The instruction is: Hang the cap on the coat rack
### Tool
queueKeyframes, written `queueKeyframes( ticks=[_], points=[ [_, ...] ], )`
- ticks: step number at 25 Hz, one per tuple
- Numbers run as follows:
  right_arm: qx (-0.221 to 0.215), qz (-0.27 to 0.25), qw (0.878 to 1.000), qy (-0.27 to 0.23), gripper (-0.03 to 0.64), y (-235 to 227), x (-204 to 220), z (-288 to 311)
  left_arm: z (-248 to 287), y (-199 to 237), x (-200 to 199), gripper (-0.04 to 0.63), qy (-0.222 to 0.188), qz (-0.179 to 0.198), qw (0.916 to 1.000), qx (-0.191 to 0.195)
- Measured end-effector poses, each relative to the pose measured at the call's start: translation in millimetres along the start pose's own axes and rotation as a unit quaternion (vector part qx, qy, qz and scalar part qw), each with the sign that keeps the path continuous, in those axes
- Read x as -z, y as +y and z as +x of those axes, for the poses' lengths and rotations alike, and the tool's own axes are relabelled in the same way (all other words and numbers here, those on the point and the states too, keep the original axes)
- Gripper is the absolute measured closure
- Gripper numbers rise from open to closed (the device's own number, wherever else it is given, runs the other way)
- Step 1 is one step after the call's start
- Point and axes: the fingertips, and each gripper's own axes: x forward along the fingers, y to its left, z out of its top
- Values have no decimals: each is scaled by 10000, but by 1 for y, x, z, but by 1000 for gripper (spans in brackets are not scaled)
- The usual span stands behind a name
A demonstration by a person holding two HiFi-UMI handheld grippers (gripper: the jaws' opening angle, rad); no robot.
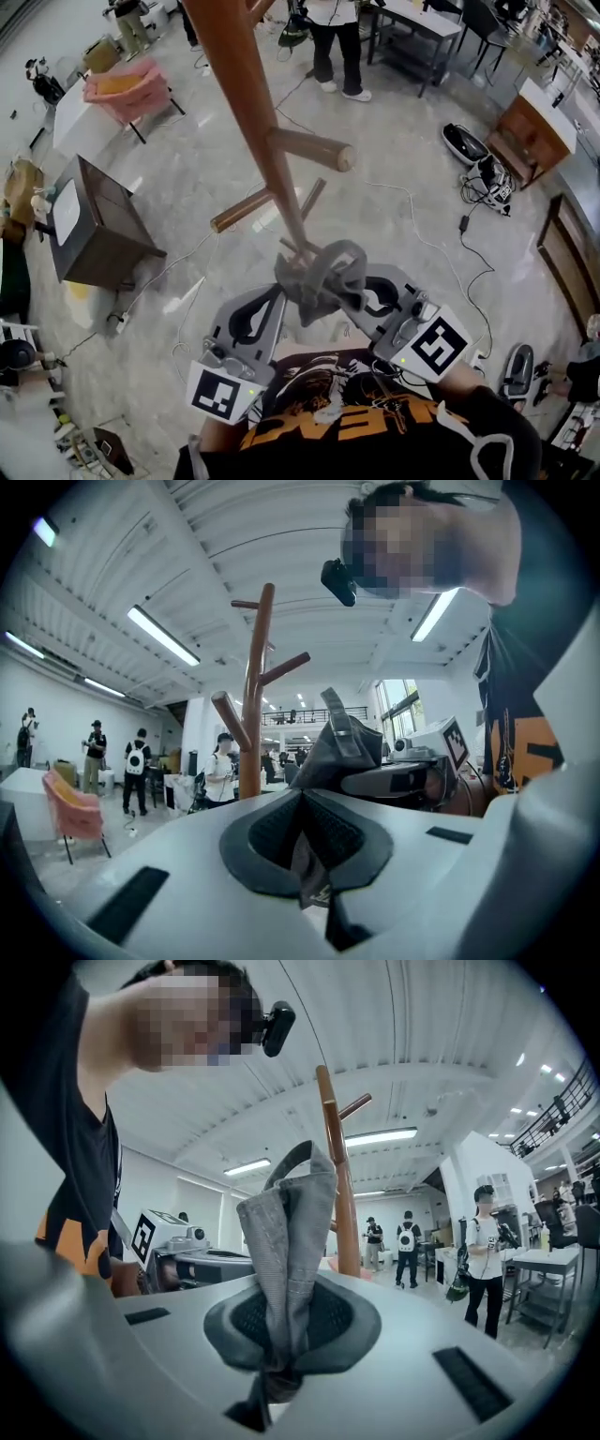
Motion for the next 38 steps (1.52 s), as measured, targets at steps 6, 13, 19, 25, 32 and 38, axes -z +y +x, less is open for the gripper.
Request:
queueKeyframes(
  ticks=[6, 13, 19, 25, 32, 38],
  points=[
    [-182, -5, 9998, 35, 578, 15, 0, 20, -21, 14, -1, 572, 57, -72, 9996, -258],
    [-70, -45, 9998, 201, 578, 32, -4, 36, -38, 30, -1, 572, -57, -197, 9997, -165],
    [106, -63, 9996, 266, 578, 32, -5, 29, -35, 28, 0, 572, -81, -259, 9996, -24],
    [-250, -7, 9996, 149, 578, -2, -3, -40, 8, -38, -1, 572, -36, -18, 9993, -364],
    [-1099, 203, 9935, 202, 578, -50, -7, -64, 54, -64, -7, 572, -13, -3, 9921, -1254],
    [-1753, 288, 9837, 295, 578, -68, -7, -71, 70, -82, -6, 572, 14, -81, 9817, -1905]
  ],
)
